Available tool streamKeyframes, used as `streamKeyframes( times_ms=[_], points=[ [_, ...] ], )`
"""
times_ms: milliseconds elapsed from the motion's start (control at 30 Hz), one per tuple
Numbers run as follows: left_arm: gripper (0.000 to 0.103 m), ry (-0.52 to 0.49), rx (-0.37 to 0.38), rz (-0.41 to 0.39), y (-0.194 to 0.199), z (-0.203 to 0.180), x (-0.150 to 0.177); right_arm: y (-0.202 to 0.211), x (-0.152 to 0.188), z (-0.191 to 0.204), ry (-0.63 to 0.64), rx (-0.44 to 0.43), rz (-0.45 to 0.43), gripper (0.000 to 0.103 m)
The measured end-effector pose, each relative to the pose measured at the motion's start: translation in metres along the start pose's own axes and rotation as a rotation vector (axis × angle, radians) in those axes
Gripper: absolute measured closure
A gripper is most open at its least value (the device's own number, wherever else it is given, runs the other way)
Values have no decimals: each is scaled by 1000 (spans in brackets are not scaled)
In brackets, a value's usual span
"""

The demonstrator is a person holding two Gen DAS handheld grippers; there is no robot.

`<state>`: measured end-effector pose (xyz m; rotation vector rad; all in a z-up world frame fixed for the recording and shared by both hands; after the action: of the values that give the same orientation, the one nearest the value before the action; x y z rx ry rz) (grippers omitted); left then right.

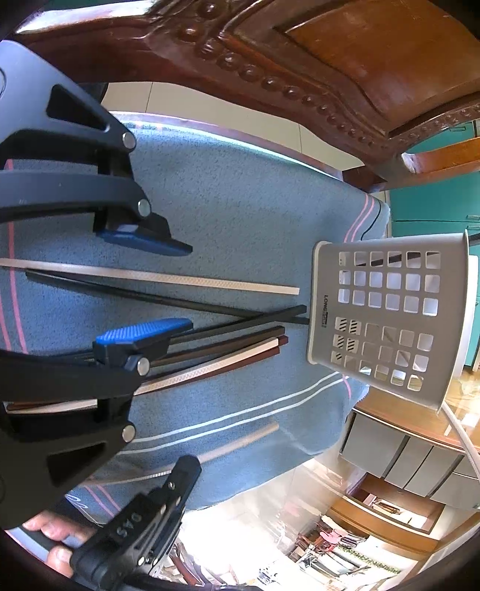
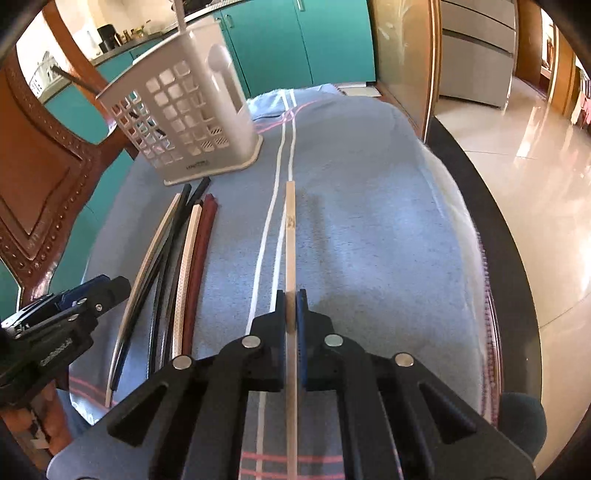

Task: Organize utensils

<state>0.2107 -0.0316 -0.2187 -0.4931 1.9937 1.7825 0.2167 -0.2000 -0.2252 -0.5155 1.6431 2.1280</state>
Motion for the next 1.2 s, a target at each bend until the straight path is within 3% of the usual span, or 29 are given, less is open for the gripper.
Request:
streamKeyframes(
  times_ms=[300,1200],
  points=[
    [66,-6,-1,14,-4,-3,1,-7,7,-8,-20,15,34,97],
    [63,10,-4,34,-12,-2,5,-8,7,-3,19,30,20,88]
  ],
)
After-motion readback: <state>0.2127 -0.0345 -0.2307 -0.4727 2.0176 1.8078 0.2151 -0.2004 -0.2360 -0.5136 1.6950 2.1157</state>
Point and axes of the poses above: each gripper's, at about its wrist camera, not at the fingertips, and y roughly against the way its jaws point, z to its left, x to its underside, the point moved 8 cm from there along -y, roughly the way its jaws point, and after that the axes turned 2 degrees about z, right-handed, at the moved point
